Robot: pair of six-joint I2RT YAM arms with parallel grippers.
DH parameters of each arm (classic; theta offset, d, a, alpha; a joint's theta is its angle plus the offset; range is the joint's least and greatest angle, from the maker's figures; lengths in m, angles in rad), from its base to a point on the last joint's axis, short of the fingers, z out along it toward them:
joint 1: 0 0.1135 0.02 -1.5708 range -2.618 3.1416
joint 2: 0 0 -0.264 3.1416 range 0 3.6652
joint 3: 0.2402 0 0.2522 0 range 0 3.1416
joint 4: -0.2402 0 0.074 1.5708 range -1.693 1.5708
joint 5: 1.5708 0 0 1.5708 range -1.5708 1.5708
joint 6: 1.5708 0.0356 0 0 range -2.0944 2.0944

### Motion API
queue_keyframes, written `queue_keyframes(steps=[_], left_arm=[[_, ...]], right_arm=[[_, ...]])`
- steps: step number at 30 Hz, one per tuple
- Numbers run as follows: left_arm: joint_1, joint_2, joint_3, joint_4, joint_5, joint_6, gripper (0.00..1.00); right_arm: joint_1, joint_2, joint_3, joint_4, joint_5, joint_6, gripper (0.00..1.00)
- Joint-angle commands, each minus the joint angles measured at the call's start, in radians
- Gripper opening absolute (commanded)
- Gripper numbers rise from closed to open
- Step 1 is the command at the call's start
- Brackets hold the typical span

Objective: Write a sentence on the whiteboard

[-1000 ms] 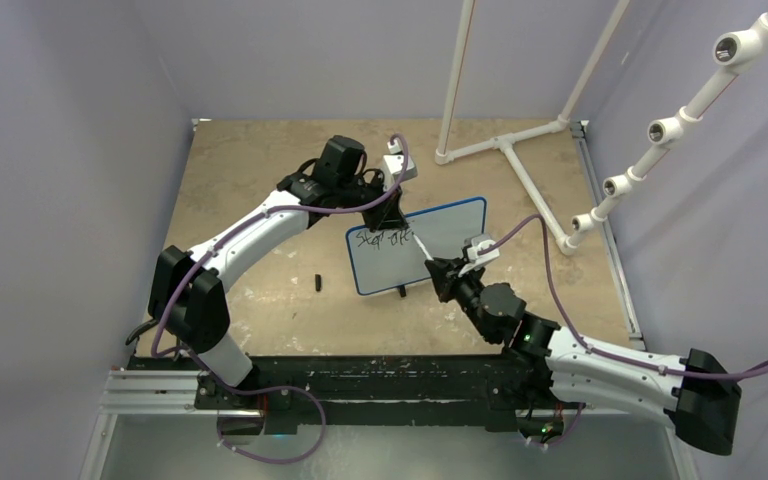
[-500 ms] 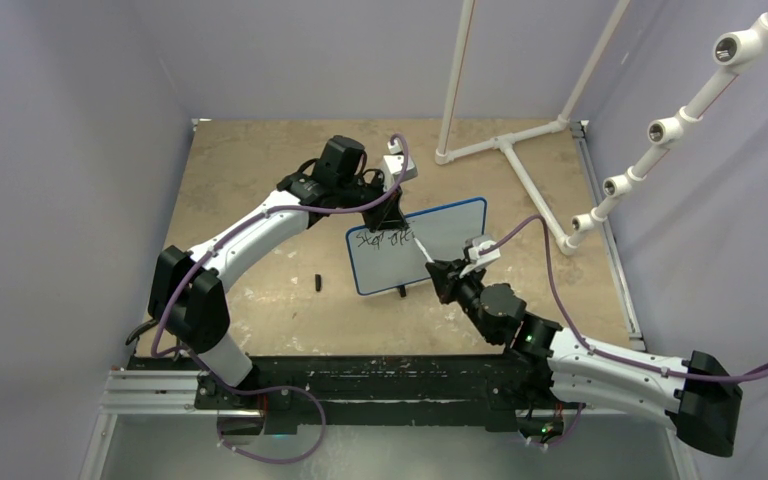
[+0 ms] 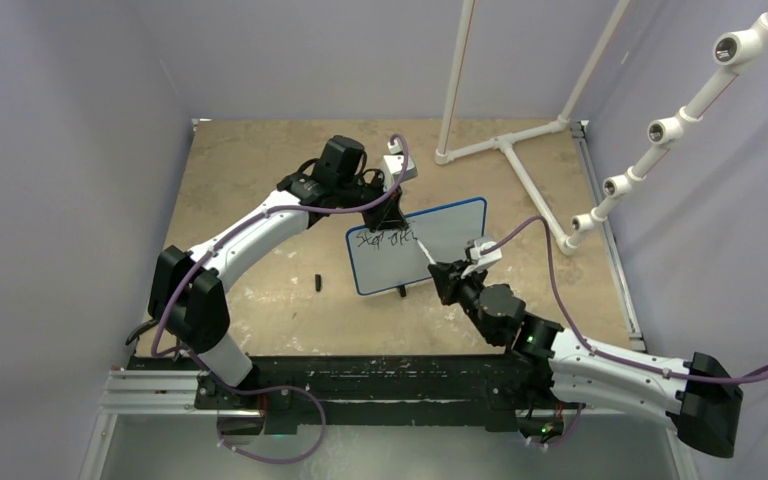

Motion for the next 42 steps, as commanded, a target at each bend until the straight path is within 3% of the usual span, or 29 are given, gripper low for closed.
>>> queue_keyframes(steps=[1, 42], left_arm=[[-0.010, 0.006, -0.016, -0.061, 0.024, 0.040, 0.00], [-0.010, 0.006, -0.017, -0.065, 0.029, 0.041, 0.00]], right_arm=[[-0.004, -0.014, 0.019, -0.001, 0.065, -0.003, 0.00], [-0.004, 0.046, 0.061, 0.128, 0.022, -0.099, 0.00]])
